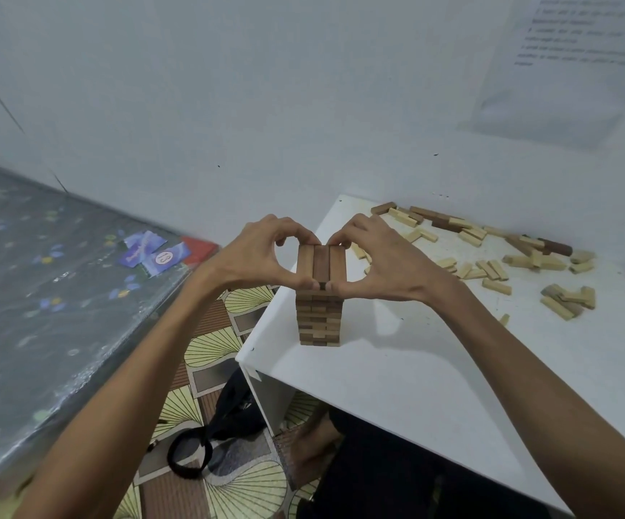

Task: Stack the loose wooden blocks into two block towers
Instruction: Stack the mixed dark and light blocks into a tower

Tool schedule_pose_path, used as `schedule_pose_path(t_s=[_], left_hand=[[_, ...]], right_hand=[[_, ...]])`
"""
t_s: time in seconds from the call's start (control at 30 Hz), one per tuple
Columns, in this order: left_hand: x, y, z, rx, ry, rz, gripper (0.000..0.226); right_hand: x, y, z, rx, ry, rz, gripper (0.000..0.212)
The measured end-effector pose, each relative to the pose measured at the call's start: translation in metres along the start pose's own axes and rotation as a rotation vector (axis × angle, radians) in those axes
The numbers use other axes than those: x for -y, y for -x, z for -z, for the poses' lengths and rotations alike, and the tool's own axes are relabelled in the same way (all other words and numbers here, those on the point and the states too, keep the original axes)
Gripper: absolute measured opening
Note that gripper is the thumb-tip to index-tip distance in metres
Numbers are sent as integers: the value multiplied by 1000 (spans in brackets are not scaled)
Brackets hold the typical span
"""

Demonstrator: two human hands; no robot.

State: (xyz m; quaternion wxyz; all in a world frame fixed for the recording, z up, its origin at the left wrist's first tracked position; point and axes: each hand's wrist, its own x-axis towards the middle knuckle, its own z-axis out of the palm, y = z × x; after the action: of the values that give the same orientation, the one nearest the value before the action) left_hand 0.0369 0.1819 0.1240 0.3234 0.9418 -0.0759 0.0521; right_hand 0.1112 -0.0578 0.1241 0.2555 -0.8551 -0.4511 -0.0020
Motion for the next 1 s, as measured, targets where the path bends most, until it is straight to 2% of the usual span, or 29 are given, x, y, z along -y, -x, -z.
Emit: schedule_pose_path(t_s=[0.2, 0.4, 1.0], left_hand=[[-1, 1, -1, -4, -4, -2, 68], [-1, 1, -2, 16, -27, 5, 74], [2, 4, -7, 24, 19, 25, 72]], right_hand=[[-3, 0, -3, -9, 1, 2, 61], [-6, 0, -6, -2, 2, -5, 57], [-8, 3, -11, -1, -54, -7, 58]])
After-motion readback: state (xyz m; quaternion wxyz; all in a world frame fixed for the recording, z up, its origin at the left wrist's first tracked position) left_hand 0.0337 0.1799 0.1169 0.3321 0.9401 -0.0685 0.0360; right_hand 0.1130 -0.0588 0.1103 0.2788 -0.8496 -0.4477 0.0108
